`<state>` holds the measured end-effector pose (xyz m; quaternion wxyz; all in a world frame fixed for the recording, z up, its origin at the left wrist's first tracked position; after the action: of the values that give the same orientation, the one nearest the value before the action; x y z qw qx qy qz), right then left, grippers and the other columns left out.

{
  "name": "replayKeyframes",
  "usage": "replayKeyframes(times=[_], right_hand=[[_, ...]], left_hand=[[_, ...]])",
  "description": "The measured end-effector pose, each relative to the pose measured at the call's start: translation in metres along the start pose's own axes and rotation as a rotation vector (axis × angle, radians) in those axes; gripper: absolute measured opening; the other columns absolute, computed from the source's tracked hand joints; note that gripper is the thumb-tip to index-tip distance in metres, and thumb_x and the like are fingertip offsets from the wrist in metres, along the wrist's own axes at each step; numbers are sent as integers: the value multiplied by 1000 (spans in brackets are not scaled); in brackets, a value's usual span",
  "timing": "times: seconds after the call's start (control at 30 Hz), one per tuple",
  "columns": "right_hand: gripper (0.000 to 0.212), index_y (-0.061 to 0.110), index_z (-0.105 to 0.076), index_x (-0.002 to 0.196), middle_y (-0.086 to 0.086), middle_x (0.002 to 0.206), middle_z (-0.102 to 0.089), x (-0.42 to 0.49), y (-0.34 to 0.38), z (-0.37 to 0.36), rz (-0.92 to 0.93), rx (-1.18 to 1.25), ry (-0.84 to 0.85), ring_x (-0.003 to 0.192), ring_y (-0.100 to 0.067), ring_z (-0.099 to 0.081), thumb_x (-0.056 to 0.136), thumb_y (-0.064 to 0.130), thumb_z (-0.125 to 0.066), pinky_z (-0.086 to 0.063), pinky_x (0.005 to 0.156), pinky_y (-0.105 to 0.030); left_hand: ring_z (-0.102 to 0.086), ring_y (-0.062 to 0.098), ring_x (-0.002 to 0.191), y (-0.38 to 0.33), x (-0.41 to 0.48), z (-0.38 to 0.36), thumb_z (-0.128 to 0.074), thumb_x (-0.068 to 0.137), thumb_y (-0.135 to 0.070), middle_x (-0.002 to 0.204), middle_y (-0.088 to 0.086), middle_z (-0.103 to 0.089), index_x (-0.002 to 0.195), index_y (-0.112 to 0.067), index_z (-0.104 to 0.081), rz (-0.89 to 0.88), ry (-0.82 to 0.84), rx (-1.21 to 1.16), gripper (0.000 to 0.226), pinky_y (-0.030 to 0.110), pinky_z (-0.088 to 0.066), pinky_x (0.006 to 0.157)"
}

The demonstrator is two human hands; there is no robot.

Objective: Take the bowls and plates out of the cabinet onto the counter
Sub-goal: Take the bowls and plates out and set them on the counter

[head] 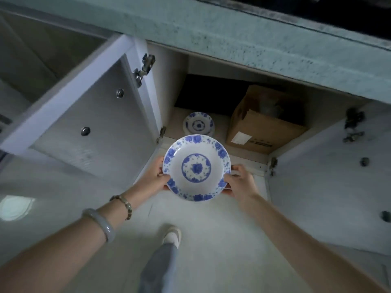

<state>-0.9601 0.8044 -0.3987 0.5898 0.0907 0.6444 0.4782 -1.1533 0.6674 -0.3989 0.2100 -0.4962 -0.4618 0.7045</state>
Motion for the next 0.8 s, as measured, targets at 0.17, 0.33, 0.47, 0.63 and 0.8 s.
replayKeyframes(times=[0.17,0.33,0.47,0.63,0.8], right_hand=[[31,9,-48,113,-20,111,-63,-112,50,7,-55,-12,43,94,-34,-67,85,-2,-55,-59,74,-42],[28,8,-49,112,-17,108,-61,-194,100,16,-65,60,50,89,-30,-66,86,-1,-53,-57,62,-34],[22,10,-52,108,-15,104,-64,-235,139,29,33,173,51,89,-31,-67,88,1,-55,-59,67,-38],[18,9,-53,107,-17,106,-66,-269,177,44,149,213,23,96,-33,-66,90,5,-56,-59,75,-44],[15,8,-55,103,-14,100,-69,-287,200,59,211,251,-3,89,-29,-68,89,4,-57,-57,64,-35]], left_hand=[[-66,24,94,-60,-103,18,-48,90,11,111,15,-62,120,-17,-44,86,-19,-73,41,28,-59,62],[-67,30,94,-127,-175,33,-50,90,8,112,18,-63,128,-14,-45,90,-39,-114,44,35,-59,67],[-71,24,88,-181,-202,40,-54,89,6,106,9,-69,117,-22,-54,26,-10,-166,39,32,-59,64],[-72,22,88,-229,-216,42,-55,89,4,102,4,-72,110,-28,-59,-54,37,-168,39,29,-58,64],[-72,24,93,-256,-225,36,-58,90,-3,104,5,-72,107,-38,-62,-98,76,-161,39,31,-59,71]])
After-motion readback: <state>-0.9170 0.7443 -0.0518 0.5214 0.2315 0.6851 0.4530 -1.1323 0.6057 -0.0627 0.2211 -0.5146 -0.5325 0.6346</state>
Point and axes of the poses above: each hand's wrist, its own x-axis towards the middle knuckle, its own z-axis out of the back of the hand, y = z × x, the point moved 9 cm from there along x, towards the middle knuckle
